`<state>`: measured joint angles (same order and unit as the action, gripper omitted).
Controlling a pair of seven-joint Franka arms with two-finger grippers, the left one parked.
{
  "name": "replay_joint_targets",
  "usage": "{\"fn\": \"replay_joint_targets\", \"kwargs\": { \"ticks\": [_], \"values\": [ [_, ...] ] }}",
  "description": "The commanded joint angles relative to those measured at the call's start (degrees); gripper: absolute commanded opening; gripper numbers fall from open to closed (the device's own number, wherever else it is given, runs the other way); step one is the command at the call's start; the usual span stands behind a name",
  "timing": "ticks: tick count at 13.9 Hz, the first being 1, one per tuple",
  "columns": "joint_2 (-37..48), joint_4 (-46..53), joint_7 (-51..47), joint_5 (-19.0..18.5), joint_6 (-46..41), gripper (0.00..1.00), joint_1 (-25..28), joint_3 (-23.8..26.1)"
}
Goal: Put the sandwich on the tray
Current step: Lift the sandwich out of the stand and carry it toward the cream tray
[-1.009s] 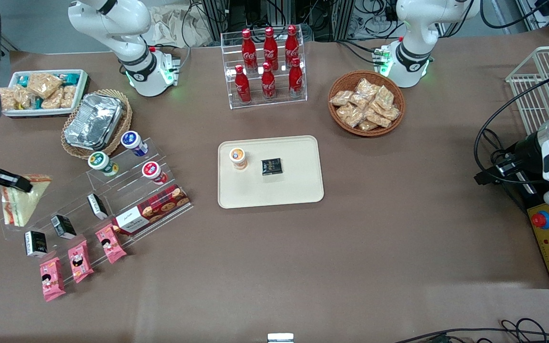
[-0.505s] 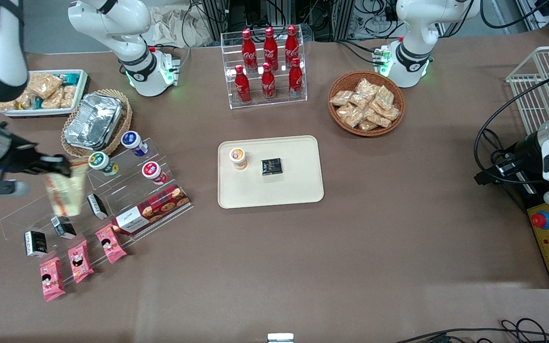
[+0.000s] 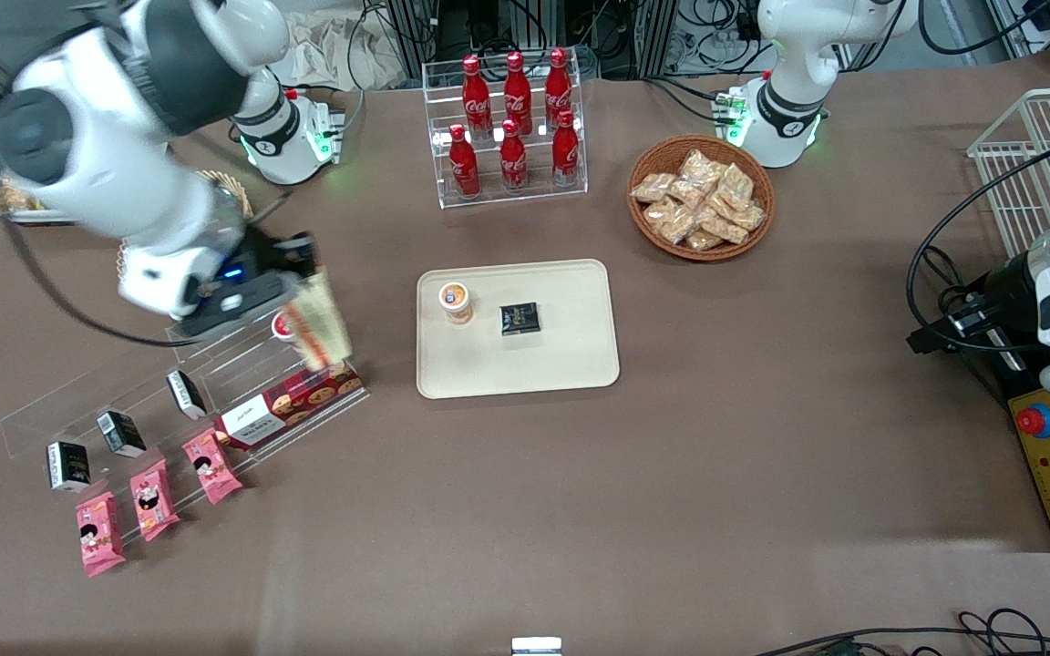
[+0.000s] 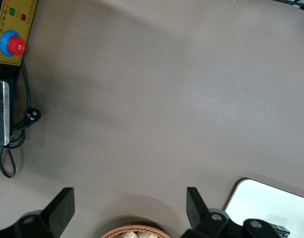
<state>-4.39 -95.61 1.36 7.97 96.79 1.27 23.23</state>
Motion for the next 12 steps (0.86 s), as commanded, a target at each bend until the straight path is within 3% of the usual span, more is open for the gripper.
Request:
{"fn": "replay_joint_targets", "kwargs": {
  "ticks": [1, 3, 5, 9, 12],
  "values": [
    [-4.9, 0.4, 0.9, -2.8, 4.8, 0.0, 8.2, 0.6],
    [-9.3, 0.4, 1.1, -10.2, 9.5, 0.0, 15.1, 0.6],
    [-14.7, 0.4, 2.9, -14.9, 16.0, 0.0, 19.4, 0.7],
    [-22.8, 0.1, 17.8, -19.8, 25.4, 0.0, 21.8, 0.6],
    [-27.2, -0.2, 27.4, -20.7, 29.9, 0.0, 21.2, 0.1]
  ]
}}
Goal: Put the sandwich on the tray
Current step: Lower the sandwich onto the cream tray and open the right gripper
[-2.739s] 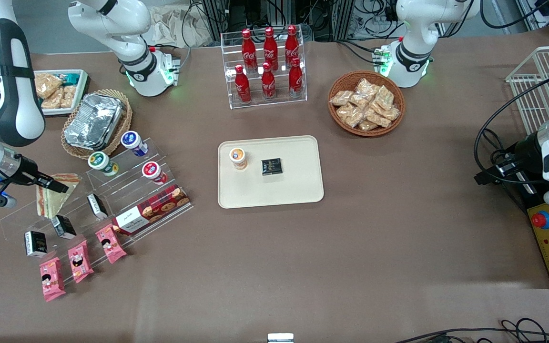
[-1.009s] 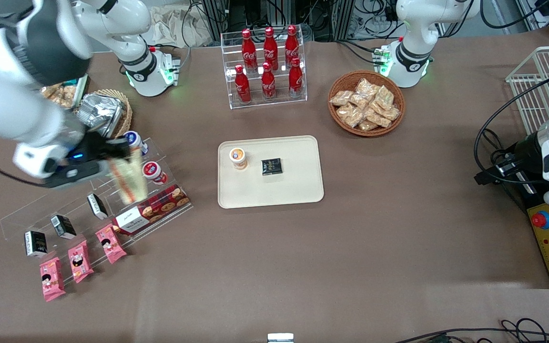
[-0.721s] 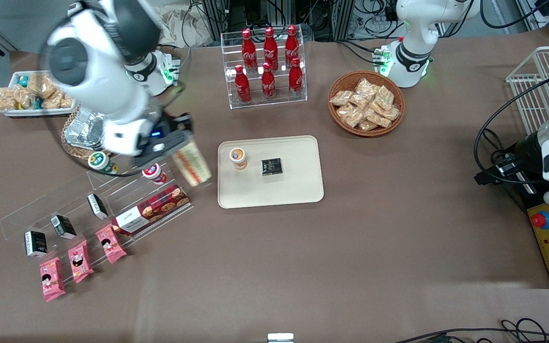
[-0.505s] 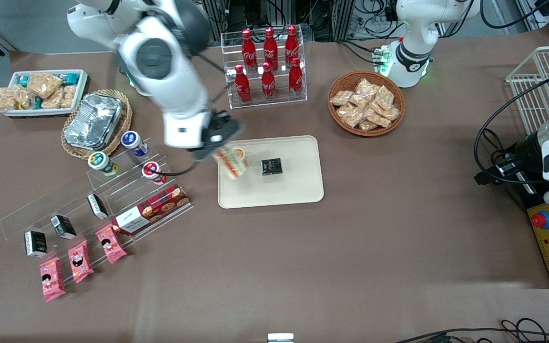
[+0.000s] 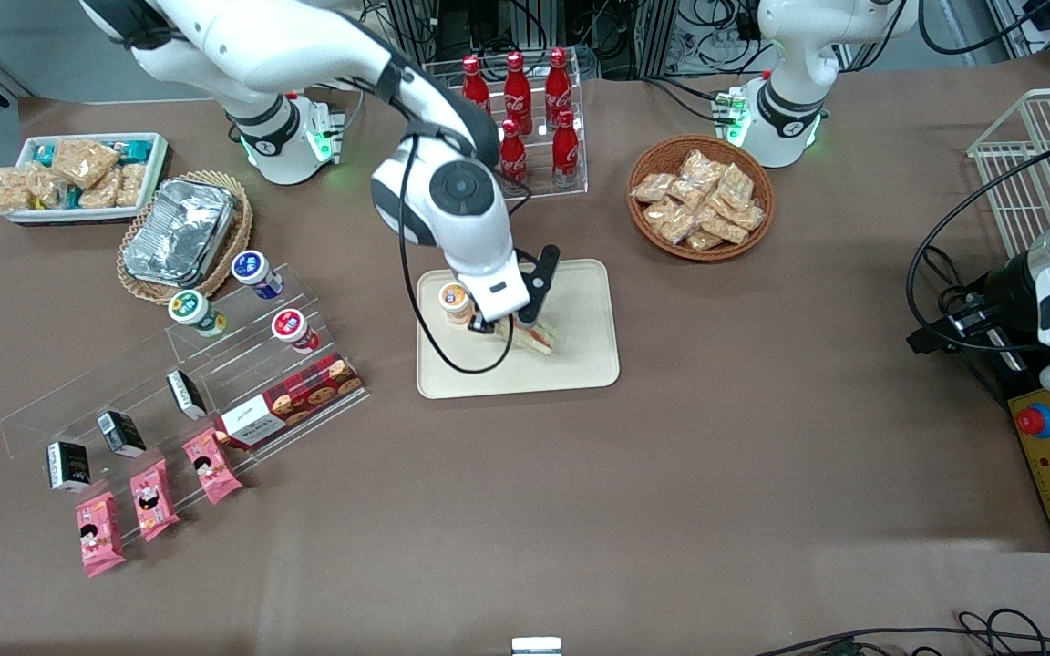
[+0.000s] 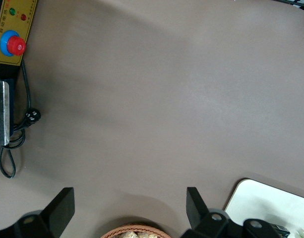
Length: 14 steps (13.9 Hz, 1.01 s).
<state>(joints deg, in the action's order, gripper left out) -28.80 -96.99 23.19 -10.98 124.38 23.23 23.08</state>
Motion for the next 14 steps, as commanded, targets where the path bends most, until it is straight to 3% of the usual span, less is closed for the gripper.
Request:
{"fn": "replay_joint_targets", "kwargs": {
  "ticks": [1, 4, 12, 13, 14],
  "values": [
    [-4.5, 0.9, 6.9, -2.9, 4.1, 0.0, -0.9, -0.1],
    [-8.3, 0.1, 12.0, -7.6, 10.2, 0.0, -1.0, -1.0],
    [-11.5, 0.1, 20.9, -8.9, 14.8, 0.0, -0.9, -1.1],
    [-11.7, 0.1, 20.8, -8.9, 14.8, 0.18, -0.9, -1.2],
    [-11.8, 0.1, 20.8, -8.9, 14.8, 0.24, -0.9, -1.2]
  ]
}}
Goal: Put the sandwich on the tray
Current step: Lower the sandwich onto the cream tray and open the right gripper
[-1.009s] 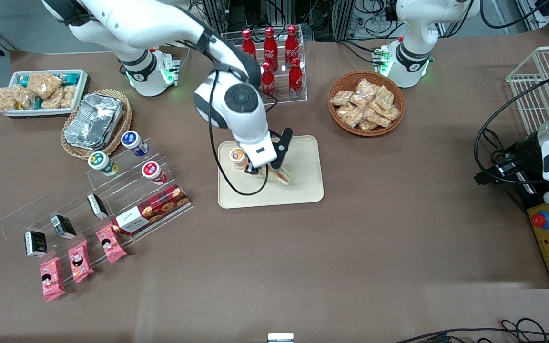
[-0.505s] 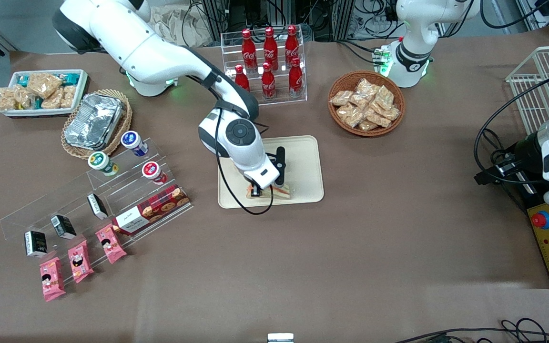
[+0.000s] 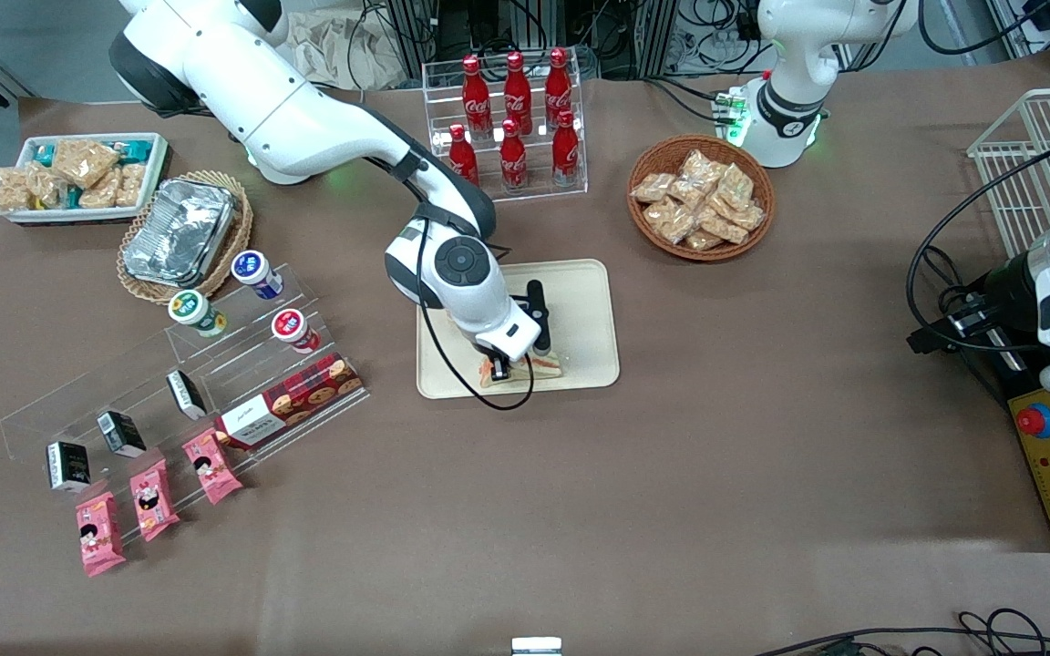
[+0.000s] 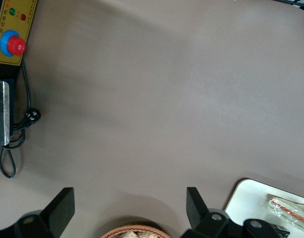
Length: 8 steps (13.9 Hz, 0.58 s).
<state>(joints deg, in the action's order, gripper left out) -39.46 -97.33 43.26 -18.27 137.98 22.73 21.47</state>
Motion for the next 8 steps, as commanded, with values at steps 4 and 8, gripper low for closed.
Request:
{"fn": "replay_joint_targets", "kwargs": {
  "ticks": [4, 8],
  "values": [
    [0.1, 0.8, 0.4, -0.7, 0.6, 0.99, -1.0, -0.6],
    [7.5, 1.0, 0.4, 9.9, -7.6, 0.99, -4.6, -0.2]
  ]
}}
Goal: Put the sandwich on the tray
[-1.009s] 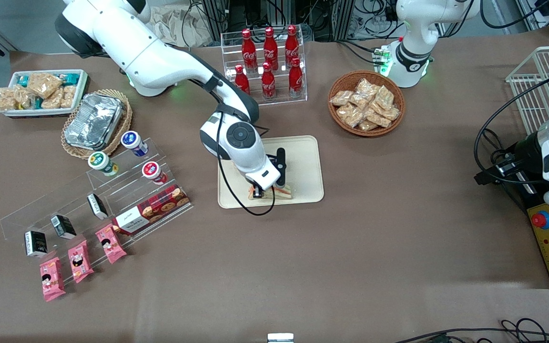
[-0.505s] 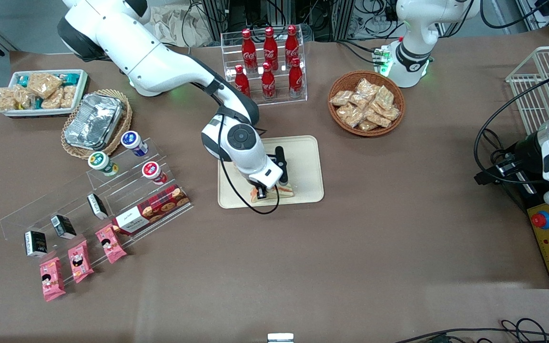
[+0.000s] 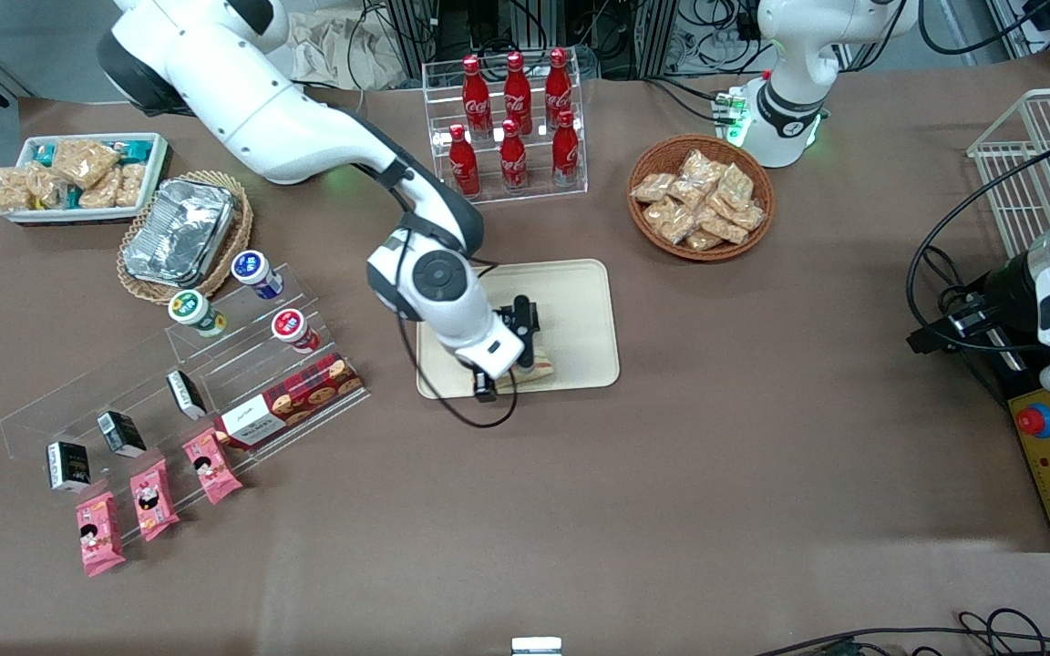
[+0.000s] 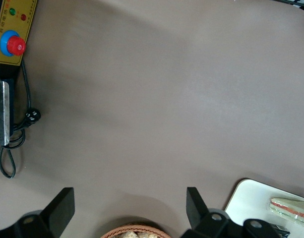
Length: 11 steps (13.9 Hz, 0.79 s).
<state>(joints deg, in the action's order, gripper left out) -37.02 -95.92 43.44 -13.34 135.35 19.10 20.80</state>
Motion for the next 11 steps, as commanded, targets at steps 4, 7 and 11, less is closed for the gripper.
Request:
{"fn": "replay_joint_targets", "kwargs": {
  "ticks": [4, 7, 11],
  "values": [
    [14.7, -0.2, -4.7, 11.8, -15.7, 0.99, -6.8, -0.3],
    [22.0, -0.1, -17.8, 11.9, -23.6, 0.99, -11.3, 0.0],
    [29.2, 0.0, -30.1, 11.6, -31.5, 0.99, -17.4, -0.2]
  ]
}}
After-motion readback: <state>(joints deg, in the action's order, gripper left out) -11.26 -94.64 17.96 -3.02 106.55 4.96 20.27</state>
